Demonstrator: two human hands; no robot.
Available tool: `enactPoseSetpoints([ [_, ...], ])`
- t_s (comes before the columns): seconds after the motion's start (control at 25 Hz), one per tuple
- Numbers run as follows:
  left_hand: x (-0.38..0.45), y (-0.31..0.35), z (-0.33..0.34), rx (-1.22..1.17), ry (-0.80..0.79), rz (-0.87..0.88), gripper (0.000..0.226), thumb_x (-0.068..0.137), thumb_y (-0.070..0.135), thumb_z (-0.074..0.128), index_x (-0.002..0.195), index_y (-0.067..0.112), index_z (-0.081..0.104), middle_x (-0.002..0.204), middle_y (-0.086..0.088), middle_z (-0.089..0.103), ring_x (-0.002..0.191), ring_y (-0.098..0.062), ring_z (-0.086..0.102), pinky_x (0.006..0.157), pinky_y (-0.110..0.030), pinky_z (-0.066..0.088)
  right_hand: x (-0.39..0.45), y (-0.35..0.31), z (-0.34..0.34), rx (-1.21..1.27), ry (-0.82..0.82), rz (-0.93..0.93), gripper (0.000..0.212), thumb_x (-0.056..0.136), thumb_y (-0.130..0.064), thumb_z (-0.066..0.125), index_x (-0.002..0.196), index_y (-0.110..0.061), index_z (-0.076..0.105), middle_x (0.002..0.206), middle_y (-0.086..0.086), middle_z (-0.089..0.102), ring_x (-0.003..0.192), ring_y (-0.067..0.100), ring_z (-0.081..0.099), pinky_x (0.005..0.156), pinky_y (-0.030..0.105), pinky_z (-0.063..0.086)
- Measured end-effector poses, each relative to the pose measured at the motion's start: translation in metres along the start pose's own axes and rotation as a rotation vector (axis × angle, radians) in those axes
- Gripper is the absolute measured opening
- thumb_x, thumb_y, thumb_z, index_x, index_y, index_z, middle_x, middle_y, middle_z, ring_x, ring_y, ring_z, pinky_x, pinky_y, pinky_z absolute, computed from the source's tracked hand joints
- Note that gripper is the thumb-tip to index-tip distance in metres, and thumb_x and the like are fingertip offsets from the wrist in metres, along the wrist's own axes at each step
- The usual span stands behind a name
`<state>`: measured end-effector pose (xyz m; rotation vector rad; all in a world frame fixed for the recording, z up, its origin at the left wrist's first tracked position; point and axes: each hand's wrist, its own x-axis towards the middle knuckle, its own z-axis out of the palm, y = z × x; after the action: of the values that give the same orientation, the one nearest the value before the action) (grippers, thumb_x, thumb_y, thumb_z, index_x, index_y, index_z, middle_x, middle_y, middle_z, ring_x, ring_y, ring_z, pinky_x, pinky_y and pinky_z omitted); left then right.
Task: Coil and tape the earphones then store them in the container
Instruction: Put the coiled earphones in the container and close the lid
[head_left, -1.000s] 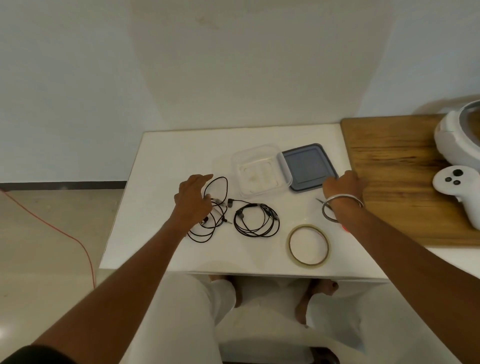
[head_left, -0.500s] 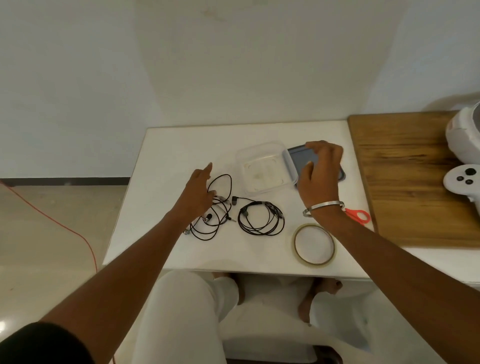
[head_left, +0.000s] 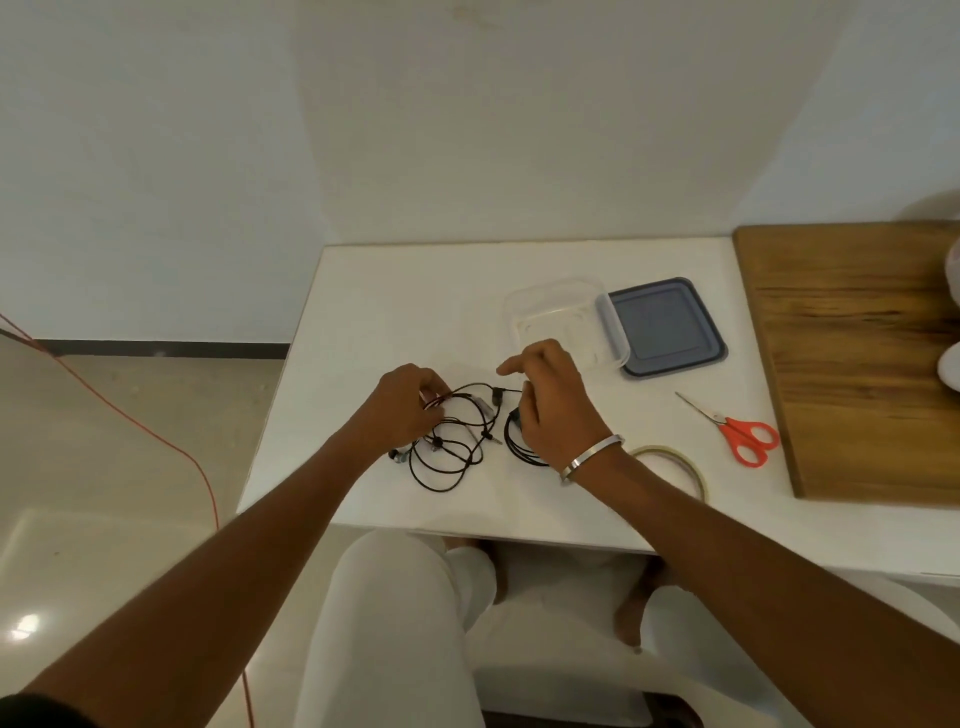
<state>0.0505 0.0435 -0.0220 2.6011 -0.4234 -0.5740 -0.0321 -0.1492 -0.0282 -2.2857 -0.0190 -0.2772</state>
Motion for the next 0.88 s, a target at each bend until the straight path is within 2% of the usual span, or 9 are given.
enactPoseSetpoints([
  [0.12, -0.006, -0.002, 0.008, 0.010, 0.030, 0.037, 0.030, 0.087, 0.020, 0.066, 0.116, 0.013, 0.062, 0.104, -0.003, 0.056, 0.093, -0.016, 0.055, 0.077, -0.018, 0.036, -0.003, -0.006, 0.008, -0.060, -0.098, 0.000, 0.034, 0.080, 0.006, 0.046, 0.105, -0.012, 0.061, 0.106, 0.007, 0.049, 0.095, 0.021, 0.049, 0.084, 0.037, 0.046],
  [0.24, -0.008, 0.004, 0.011, 0.003, 0.023, 0.029, 0.045, 0.086, 0.032, 0.064, 0.125, 0.015, 0.050, 0.112, -0.001, 0.053, 0.101, -0.016, 0.051, 0.082, -0.026, 0.040, -0.003, -0.006, 0.009, -0.084, -0.123, 0.009, 0.033, 0.079, 0.006, 0.047, 0.103, -0.012, 0.062, 0.106, 0.007, 0.051, 0.095, 0.022, 0.050, 0.083, 0.035, 0.045],
  [0.36, -0.005, 0.007, 0.008, 0.126, -0.151, -0.006, 0.068, 0.082, 0.041, 0.059, 0.142, 0.018, 0.035, 0.131, -0.004, 0.044, 0.124, -0.025, 0.039, 0.098, -0.039, 0.041, -0.001, -0.003, 0.008, -0.091, -0.122, 0.020, 0.034, 0.079, 0.007, 0.047, 0.102, -0.013, 0.063, 0.105, 0.006, 0.050, 0.094, 0.021, 0.050, 0.081, 0.030, 0.043],
  [0.44, -0.004, 0.010, 0.005, 0.213, -0.251, -0.022, 0.075, 0.083, 0.038, 0.060, 0.147, 0.018, 0.026, 0.140, -0.004, 0.034, 0.132, -0.028, 0.030, 0.103, -0.044, 0.039, 0.000, -0.001, 0.006, -0.104, -0.116, 0.028, 0.036, 0.078, 0.008, 0.046, 0.102, -0.013, 0.063, 0.104, 0.005, 0.050, 0.093, 0.021, 0.050, 0.081, 0.031, 0.044],
  [0.56, -0.005, 0.011, 0.008, 0.281, -0.219, 0.008, 0.073, 0.081, 0.029, 0.066, 0.143, 0.017, 0.030, 0.137, -0.003, 0.035, 0.128, -0.026, 0.033, 0.100, -0.046, 0.043, 0.001, 0.003, 0.000, -0.089, -0.093, 0.041, 0.038, 0.077, 0.011, 0.046, 0.102, -0.012, 0.064, 0.104, 0.007, 0.051, 0.095, 0.022, 0.051, 0.084, 0.035, 0.045],
  [0.72, -0.007, 0.008, 0.016, 0.173, -0.110, 0.027, 0.049, 0.085, 0.021, 0.067, 0.129, 0.012, 0.045, 0.120, -0.006, 0.051, 0.111, -0.023, 0.050, 0.090, -0.037, 0.048, -0.006, 0.018, -0.013, -0.091, -0.027, 0.069, 0.031, 0.077, 0.010, 0.049, 0.095, -0.010, 0.063, 0.098, 0.008, 0.056, 0.088, 0.025, 0.058, 0.079, 0.043, 0.050],
  [0.8, -0.009, 0.009, 0.019, 0.131, -0.096, -0.001, 0.039, 0.088, 0.020, 0.065, 0.123, 0.011, 0.051, 0.110, -0.007, 0.058, 0.097, -0.022, 0.058, 0.081, -0.032, 0.050, -0.011, 0.025, -0.020, -0.170, -0.003, 0.094, 0.024, 0.077, 0.008, 0.053, 0.091, -0.009, 0.063, 0.093, 0.008, 0.059, 0.082, 0.026, 0.060, 0.075, 0.046, 0.051],
  [0.88, -0.012, 0.012, 0.023, 0.167, -0.065, 0.003, 0.028, 0.090, 0.018, 0.061, 0.116, 0.010, 0.058, 0.108, -0.009, 0.062, 0.093, -0.023, 0.061, 0.076, -0.029, 0.049, -0.017, 0.029, -0.026, -0.276, -0.011, 0.112, 0.017, 0.079, 0.001, 0.056, 0.091, -0.010, 0.063, 0.090, 0.008, 0.061, 0.080, 0.025, 0.061, 0.075, 0.045, 0.051],
])
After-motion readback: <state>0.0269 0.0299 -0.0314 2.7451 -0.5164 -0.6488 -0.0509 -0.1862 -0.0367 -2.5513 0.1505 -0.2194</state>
